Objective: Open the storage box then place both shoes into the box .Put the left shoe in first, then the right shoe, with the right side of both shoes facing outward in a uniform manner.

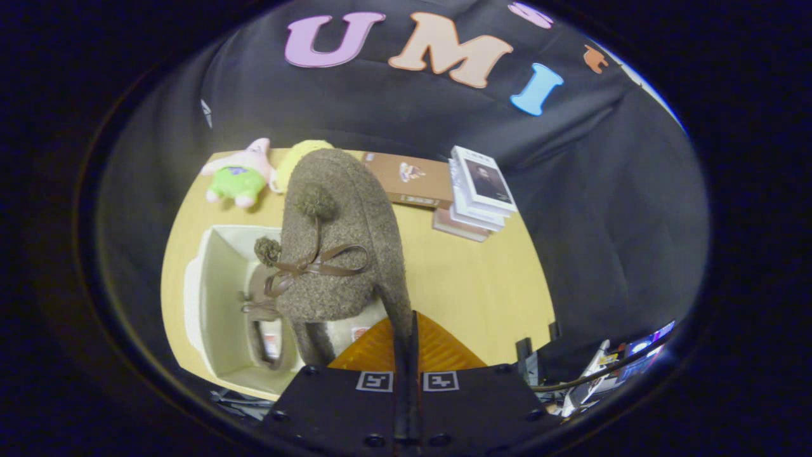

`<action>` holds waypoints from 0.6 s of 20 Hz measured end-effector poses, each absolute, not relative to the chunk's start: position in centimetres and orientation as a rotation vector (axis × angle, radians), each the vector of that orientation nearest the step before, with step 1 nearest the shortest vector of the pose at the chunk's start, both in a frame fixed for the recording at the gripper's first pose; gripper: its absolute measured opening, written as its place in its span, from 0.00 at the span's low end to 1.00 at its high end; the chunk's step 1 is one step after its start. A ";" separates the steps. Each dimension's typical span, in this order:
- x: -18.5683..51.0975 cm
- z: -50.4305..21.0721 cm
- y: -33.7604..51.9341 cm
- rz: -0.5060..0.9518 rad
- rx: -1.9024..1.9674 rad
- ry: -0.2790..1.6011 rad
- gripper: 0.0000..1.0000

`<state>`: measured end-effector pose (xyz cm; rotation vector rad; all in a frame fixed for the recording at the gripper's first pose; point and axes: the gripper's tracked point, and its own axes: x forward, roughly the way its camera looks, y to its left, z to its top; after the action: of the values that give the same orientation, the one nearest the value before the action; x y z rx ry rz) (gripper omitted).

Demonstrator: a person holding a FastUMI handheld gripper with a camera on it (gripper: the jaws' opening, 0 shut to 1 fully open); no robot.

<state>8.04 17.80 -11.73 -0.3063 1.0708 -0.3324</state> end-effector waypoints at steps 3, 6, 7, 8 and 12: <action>8.1 -14.5 21.9 -0.251 -0.227 1.085 0.03; 7.1 -18.3 23.0 -0.232 -0.222 1.148 0.03; 6.7 -19.4 22.9 -0.236 -0.234 1.177 0.03; 6.2 -20.9 22.9 -0.238 -0.252 1.208 0.03; 5.2 -24.6 22.2 -0.224 -0.339 1.290 0.03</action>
<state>5.21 22.24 -24.62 -0.3393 1.2897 -0.2243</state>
